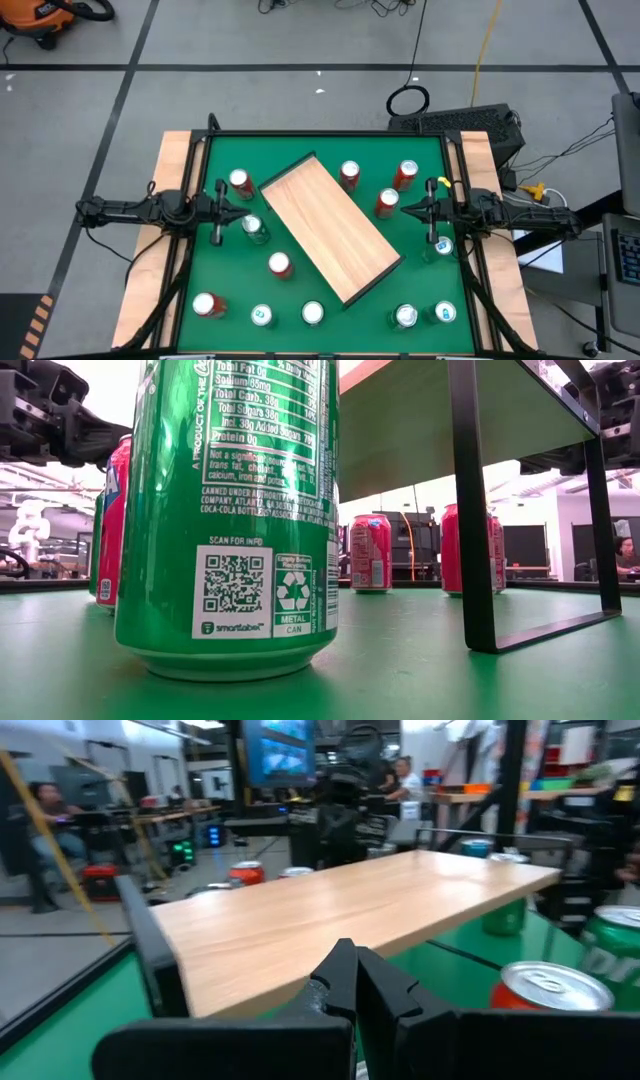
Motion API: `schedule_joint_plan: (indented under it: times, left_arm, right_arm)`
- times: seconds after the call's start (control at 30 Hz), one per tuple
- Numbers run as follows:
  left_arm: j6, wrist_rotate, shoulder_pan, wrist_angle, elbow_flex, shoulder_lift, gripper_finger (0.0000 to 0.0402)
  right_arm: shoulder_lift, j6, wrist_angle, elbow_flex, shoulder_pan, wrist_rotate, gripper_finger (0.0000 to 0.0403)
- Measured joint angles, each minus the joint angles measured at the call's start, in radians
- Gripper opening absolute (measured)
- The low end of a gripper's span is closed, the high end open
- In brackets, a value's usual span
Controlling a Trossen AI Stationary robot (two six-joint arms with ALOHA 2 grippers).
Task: Place canned beverage on shelf
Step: Put the red soda can on the shelf
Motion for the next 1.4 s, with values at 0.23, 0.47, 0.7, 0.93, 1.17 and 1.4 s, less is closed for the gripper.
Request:
schedule_joint_plan:
  times: [0.23,0.47,0.7,0.93,1.17,1.4]
  left_arm:
    - [-0.025,-0.122,0.000,0.016,0.014,0.001,0.0003]
    - [-0.073,-0.137,0.000,0.006,0.108,0.010,0.0003]
    - [-0.046,-0.247,0.000,-0.056,0.248,0.060,0.0003]
    - [-0.055,-0.242,0.000,-0.179,0.469,0.179,0.0003]
    - [-0.069,-0.144,0.000,-0.323,0.693,0.343,0.0003]
    - [-0.050,-0.128,0.000,-0.419,0.878,0.489,0.0003]
  right_arm:
    - [0.000,0.045,0.000,0.000,0.000,0.000,0.0000]
    - [0.000,0.050,0.007,0.000,0.000,0.003,0.0000]
    - [0.000,0.086,0.013,0.000,0.000,0.003,0.0000]
    - [0.000,0.096,0.014,0.000,0.000,0.003,0.0000]
    - [0.000,0.097,0.010,0.000,0.000,0.003,0.0000]
    - [0.000,0.151,-0.001,0.000,0.000,0.003,0.0000]
